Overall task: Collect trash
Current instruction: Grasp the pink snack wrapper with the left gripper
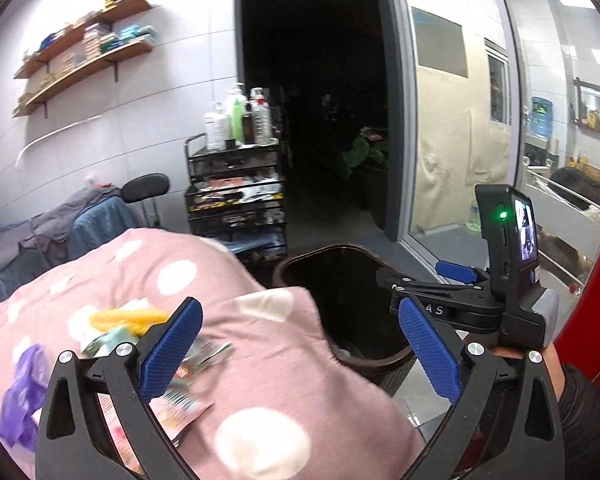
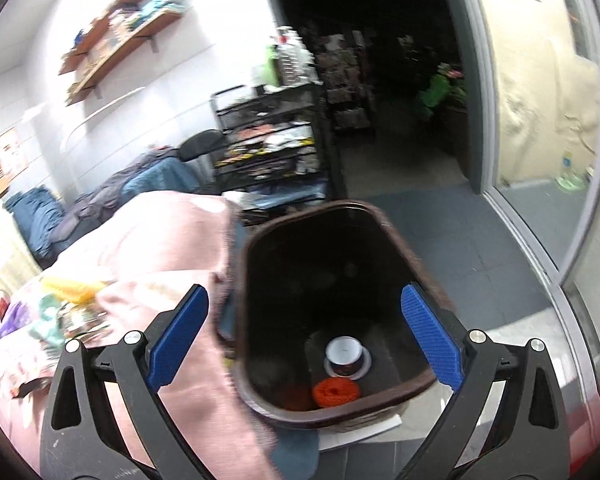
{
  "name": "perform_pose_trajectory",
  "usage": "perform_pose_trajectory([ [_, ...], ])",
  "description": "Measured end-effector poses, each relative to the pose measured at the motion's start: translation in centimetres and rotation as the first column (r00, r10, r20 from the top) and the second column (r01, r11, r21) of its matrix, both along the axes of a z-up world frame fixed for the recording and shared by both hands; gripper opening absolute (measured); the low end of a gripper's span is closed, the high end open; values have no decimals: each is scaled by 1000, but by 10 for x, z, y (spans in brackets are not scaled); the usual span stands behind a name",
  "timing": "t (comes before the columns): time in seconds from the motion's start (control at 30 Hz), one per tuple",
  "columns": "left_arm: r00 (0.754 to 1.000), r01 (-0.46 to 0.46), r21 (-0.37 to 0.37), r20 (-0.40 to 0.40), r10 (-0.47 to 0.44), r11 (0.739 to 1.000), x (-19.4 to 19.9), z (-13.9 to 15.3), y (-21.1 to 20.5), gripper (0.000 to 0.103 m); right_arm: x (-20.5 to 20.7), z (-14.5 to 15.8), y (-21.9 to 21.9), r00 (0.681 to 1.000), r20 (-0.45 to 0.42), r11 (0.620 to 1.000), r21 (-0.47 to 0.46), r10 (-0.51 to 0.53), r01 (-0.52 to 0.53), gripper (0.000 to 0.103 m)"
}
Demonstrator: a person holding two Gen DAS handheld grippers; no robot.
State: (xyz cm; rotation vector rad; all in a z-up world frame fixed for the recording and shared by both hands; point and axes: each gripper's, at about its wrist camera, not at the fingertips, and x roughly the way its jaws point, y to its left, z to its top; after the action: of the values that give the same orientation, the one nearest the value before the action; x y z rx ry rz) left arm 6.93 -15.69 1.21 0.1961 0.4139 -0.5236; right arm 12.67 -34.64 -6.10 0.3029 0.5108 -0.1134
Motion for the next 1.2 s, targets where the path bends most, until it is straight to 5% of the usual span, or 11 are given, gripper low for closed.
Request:
perform_pose_trajectory([
  [0.37, 987, -159, -116, -38, 156, 980, -17, -8, 81, 98, -3, 20, 74, 968, 98, 973, -47, 230, -226, 97],
  [0.6, 953, -281, -188, -168, 251, 941, -16, -26, 132, 97, -2, 23, 110, 945, 96, 949, -75, 313, -306, 97],
  [0.8, 921, -348, -188, -250, 298, 918, -11, -40, 152, 84, -1, 22, 127, 932, 85, 934, -83, 353, -346, 97],
  [1.2, 889, -341, -272, -405, 214, 900, 20, -56, 166, 61, -4, 22, 144, 907, 71, 904, -141, 416, -404, 97],
])
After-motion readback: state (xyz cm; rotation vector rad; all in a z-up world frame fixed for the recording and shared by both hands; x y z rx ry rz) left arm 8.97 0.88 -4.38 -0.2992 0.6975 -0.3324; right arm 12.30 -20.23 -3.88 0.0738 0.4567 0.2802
